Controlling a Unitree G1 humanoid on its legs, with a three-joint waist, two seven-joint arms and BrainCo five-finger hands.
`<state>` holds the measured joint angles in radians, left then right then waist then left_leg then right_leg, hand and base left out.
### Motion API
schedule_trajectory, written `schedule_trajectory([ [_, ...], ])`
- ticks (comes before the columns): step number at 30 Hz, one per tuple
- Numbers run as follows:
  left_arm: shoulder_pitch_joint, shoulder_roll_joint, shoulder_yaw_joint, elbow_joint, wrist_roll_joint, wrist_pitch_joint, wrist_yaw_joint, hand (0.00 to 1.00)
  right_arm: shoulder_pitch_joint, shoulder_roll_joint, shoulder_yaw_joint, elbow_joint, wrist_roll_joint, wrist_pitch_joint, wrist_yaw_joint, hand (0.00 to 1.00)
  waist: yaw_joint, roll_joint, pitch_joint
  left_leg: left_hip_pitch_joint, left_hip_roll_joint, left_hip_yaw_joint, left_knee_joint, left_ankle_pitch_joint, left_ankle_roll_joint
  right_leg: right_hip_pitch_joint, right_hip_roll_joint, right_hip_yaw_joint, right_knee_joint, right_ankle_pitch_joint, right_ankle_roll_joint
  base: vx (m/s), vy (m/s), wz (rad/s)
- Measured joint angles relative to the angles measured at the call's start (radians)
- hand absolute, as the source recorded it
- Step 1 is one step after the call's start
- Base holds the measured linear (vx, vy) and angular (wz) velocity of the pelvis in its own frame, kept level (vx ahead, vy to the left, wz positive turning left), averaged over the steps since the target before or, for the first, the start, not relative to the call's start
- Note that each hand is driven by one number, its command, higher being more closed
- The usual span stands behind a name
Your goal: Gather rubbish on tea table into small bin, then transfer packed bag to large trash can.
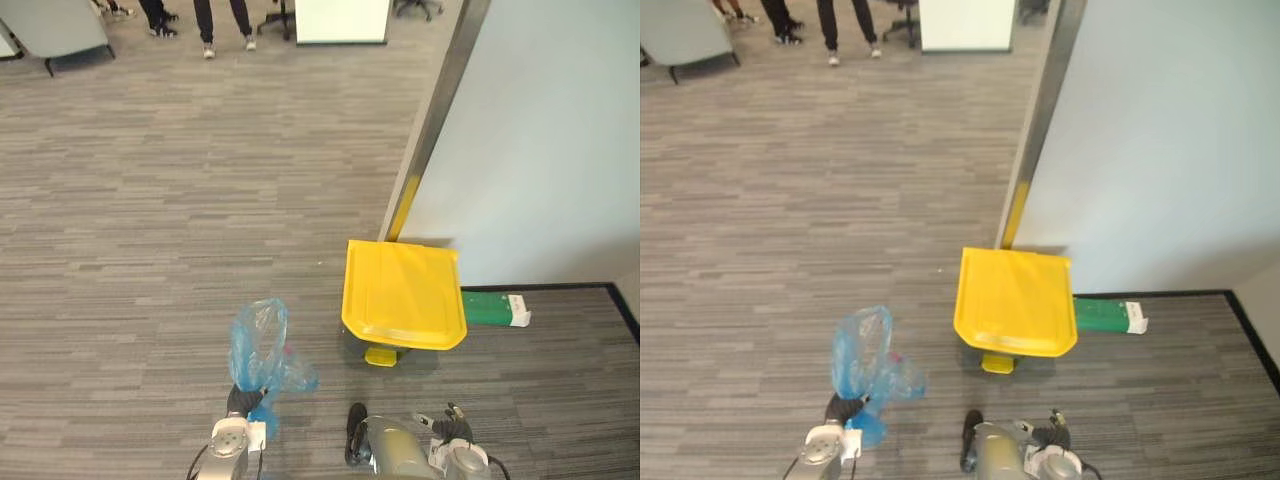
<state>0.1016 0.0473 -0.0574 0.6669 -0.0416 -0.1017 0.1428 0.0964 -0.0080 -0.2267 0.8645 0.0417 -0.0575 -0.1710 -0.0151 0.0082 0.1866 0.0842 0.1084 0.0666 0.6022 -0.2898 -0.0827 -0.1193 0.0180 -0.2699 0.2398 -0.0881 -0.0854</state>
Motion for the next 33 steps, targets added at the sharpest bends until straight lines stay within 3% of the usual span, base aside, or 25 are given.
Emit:
schedule_trajectory([
  [1, 0.005, -0.014, 0.002, -0.026, 0.000, 0.000, -0.007, 1.00, 0.008, 0.007, 0.002, -0.024, 0.000, 0.000, 0.000, 0.00, 0.008, -0.007, 0.004, -0.062, 0.040, 0.050, 0.143, -0.019, 0.009, 0.044, 0.011, 0.005, -0.022, -0.005, -0.008, 0.36, -0.106, -0.08],
  [2, 0.009, -0.021, 0.002, -0.040, -0.001, 0.000, -0.012, 1.00, 0.009, 0.010, 0.003, -0.032, 0.000, -0.002, -0.001, 0.00, 0.013, -0.011, 0.003, -0.088, 0.058, 0.071, 0.181, -0.031, 0.010, 0.057, 0.014, 0.007, -0.029, -0.008, -0.011, 0.26, -0.051, -0.38],
  [4, 0.008, -0.040, 0.001, -0.053, -0.001, 0.000, -0.015, 1.00, -0.005, 0.008, 0.001, -0.032, 0.000, -0.002, -0.002, 0.00, 0.018, -0.020, 0.000, -0.140, 0.073, 0.082, 0.138, -0.051, 0.024, 0.087, 0.015, 0.027, -0.049, -0.007, -0.009, 0.19, -0.015, -0.45],
  [7, 0.001, -0.045, -0.001, -0.043, -0.001, 0.000, -0.014, 1.00, -0.026, 0.005, -0.003, -0.024, 0.000, -0.002, -0.006, 0.00, 0.021, -0.007, -0.011, -0.145, 0.056, -0.003, -0.171, -0.005, 0.020, 0.098, 0.020, 0.090, -0.057, -0.004, 0.019, 0.21, 0.092, -0.61],
  [8, -0.008, -0.044, -0.005, -0.031, -0.002, 0.000, -0.014, 1.00, -0.021, 0.004, -0.010, -0.020, 0.000, -0.001, -0.008, 0.00, 0.016, 0.004, -0.015, -0.133, 0.057, -0.034, -0.275, 0.061, -0.031, 0.100, 0.026, 0.113, -0.056, -0.006, 0.033, 0.17, 0.176, -0.45],
  [10, -0.013, -0.030, -0.010, -0.014, -0.002, 0.000, -0.013, 1.00, -0.007, 0.017, -0.014, -0.022, 0.000, 0.001, -0.007, 0.00, 0.014, -0.012, -0.026, -0.085, 0.027, -0.008, -0.341, 0.082, -0.018, 0.110, 0.000, 0.148, -0.084, 0.006, 0.067, 0.15, 0.226, -0.40],
  [15, -0.029, -0.013, -0.018, 0.034, 0.000, 0.000, -0.011, 1.00, 0.006, 0.020, -0.012, -0.004, -0.001, 0.011, -0.006, 0.00, 0.012, -0.017, -0.031, -0.054, -0.035, 0.069, -0.429, 0.118, 0.026, 0.081, -0.050, 0.227, -0.113, 0.036, 0.123, 0.03, 0.174, -0.35],
  [19, -0.028, 0.001, -0.017, 0.082, 0.000, 0.000, -0.011, 1.00, -0.007, 0.012, -0.004, 0.026, -0.002, 0.013, -0.006, 0.00, 0.012, -0.018, -0.032, -0.019, -0.058, 0.105, -0.462, 0.128, 0.042, 0.088, -0.060, 0.266, -0.126, 0.054, 0.141, -0.02, 0.086, -0.28],
  [33, 0.023, 0.007, -0.017, 0.119, 0.000, 0.000, -0.010, 1.00, 0.001, 0.006, 0.036, 0.064, -0.003, 0.019, -0.006, 0.00, 0.020, -0.048, -0.044, 0.009, -0.083, 0.142, -0.516, 0.162, 0.048, 0.085, -0.076, 0.316, -0.180, 0.108, 0.148, -0.10, 0.015, -0.12],
])
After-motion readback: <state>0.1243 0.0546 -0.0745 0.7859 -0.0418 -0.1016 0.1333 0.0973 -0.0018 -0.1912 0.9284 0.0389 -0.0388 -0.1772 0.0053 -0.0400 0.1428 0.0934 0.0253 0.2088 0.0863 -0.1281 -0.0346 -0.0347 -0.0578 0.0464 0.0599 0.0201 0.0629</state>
